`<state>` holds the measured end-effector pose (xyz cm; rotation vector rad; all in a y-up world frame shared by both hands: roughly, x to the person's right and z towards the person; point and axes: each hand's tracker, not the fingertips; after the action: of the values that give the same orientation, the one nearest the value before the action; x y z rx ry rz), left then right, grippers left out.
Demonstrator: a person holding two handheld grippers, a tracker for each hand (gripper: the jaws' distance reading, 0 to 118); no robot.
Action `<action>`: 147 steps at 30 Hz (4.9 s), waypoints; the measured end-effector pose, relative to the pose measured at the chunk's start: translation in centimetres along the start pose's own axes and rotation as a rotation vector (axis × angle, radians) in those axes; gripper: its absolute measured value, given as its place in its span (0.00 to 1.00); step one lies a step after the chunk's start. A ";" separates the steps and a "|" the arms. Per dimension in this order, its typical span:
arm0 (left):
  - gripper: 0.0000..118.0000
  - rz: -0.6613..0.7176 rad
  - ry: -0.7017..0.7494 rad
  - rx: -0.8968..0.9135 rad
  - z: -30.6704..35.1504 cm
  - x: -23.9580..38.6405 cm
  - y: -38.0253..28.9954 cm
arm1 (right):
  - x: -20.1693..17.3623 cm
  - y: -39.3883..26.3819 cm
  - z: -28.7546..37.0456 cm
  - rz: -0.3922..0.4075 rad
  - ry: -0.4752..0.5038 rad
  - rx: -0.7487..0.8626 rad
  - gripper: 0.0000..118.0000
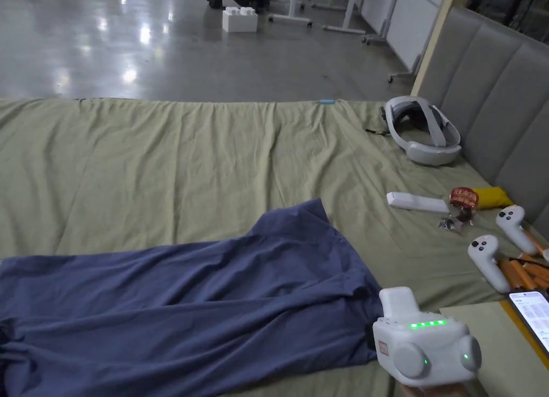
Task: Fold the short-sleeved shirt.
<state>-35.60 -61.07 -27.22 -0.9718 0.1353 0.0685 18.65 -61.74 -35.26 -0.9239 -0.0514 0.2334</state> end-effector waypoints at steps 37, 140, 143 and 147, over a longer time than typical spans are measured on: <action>1.00 0.183 -0.240 0.607 26.8 -2.6 -11.7 | 0.1 -12.3 28.4 -0.006 0.039 0.271 0.61; 0.08 0.029 -0.061 0.081 7.8 -4.0 5.5 | 2.2 3.9 6.7 -0.053 0.309 -0.039 0.04; 0.08 0.110 -0.156 0.145 13.1 -5.8 2.1 | 3.1 0.7 13.2 -0.090 0.310 0.029 0.04; 0.08 0.128 -0.176 0.144 17.1 -7.6 -3.5 | 3.7 -5.4 18.6 -0.132 0.294 0.066 0.04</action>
<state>-41.30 -48.92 -13.71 -0.8091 0.0390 0.2579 20.51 -49.48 -19.91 -0.8775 0.1655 -0.0241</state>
